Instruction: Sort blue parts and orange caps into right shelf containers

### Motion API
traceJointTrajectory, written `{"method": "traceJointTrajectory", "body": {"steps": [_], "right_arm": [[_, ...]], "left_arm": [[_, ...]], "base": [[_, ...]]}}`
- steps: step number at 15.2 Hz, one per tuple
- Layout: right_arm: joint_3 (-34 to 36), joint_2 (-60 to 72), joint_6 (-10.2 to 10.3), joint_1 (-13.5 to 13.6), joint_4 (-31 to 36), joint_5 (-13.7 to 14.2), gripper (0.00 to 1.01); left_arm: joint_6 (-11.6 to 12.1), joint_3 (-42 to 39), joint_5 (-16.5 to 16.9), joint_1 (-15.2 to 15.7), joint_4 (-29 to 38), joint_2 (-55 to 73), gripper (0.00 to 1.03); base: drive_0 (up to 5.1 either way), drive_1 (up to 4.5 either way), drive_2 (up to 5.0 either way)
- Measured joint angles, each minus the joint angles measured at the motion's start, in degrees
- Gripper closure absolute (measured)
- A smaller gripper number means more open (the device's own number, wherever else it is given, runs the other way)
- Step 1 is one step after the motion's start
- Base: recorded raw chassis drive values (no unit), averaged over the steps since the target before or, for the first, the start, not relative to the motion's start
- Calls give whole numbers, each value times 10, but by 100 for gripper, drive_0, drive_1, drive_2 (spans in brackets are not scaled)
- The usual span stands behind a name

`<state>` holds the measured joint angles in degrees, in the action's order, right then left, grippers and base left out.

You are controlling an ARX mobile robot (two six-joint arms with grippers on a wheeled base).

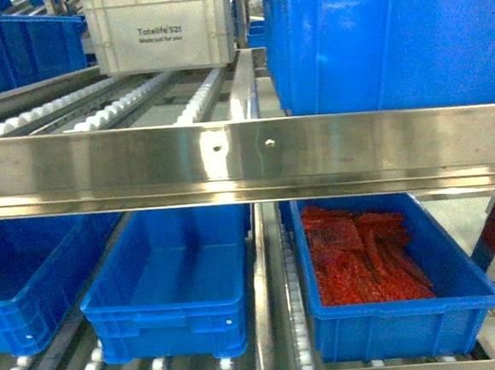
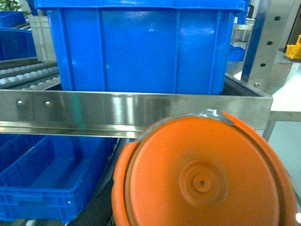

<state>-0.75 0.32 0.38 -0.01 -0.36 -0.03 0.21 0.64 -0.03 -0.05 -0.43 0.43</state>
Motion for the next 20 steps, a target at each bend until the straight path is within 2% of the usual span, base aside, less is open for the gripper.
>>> {"method": "traceJointTrajectory", "body": {"steps": [20], "right_arm": [[0,0,0,0,0,0,58]], "left_arm": [[0,0,0,0,0,0,61]], "base": [[-505,241,241]]}}
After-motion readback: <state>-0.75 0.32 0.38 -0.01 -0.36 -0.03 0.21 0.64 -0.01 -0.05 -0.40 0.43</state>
